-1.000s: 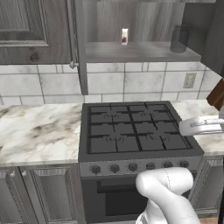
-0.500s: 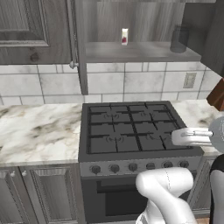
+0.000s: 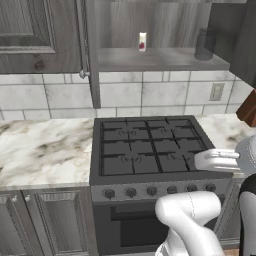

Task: Pick the candle and jar from the dining table and place them in the open cabinet. Close the cabinet after placing the objects.

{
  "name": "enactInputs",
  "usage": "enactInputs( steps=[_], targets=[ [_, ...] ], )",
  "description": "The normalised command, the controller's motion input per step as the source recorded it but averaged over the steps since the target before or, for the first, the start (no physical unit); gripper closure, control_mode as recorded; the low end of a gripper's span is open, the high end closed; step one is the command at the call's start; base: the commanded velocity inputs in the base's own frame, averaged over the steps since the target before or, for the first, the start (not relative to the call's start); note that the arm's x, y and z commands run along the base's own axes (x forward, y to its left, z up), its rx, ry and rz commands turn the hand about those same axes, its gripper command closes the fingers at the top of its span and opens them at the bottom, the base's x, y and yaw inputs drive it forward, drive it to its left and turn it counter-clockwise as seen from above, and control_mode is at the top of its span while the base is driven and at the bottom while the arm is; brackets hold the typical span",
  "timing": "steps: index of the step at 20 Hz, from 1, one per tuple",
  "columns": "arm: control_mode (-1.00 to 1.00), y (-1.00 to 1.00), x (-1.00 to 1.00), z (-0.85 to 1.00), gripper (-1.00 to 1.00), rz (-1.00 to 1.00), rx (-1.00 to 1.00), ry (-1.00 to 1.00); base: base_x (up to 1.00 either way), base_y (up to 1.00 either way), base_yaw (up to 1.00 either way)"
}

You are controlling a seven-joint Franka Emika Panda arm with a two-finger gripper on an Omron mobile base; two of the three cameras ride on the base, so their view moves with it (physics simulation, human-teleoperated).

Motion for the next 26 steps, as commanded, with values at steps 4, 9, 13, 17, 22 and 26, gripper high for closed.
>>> enactInputs(
  steps=[4,9,13,17,22,26],
  targets=[
    [-1.00,0.02,0.28,-0.14,-1.00,0.00,0.00,0.08,0.00,0.00,0.00],
    [-1.00,0.00,0.25,-0.13,-1.00,0.00,0.00,0.03,0.00,0.00,0.00],
    [-1.00,0.00,0.20,-0.22,-1.00,0.00,0.00,0.00,0.00,0.00,0.00],
    [-1.00,0.00,0.22,-0.25,-1.00,0.00,0.00,0.00,0.00,0.00,0.00],
    [-1.00,0.01,0.31,-0.02,-1.00,0.00,0.00,0.04,0.00,0.00,0.00],
    [1.00,0.00,0.00,0.00,-1.00,0.00,0.00,0.00,0.27,0.11,0.00]
  ],
)
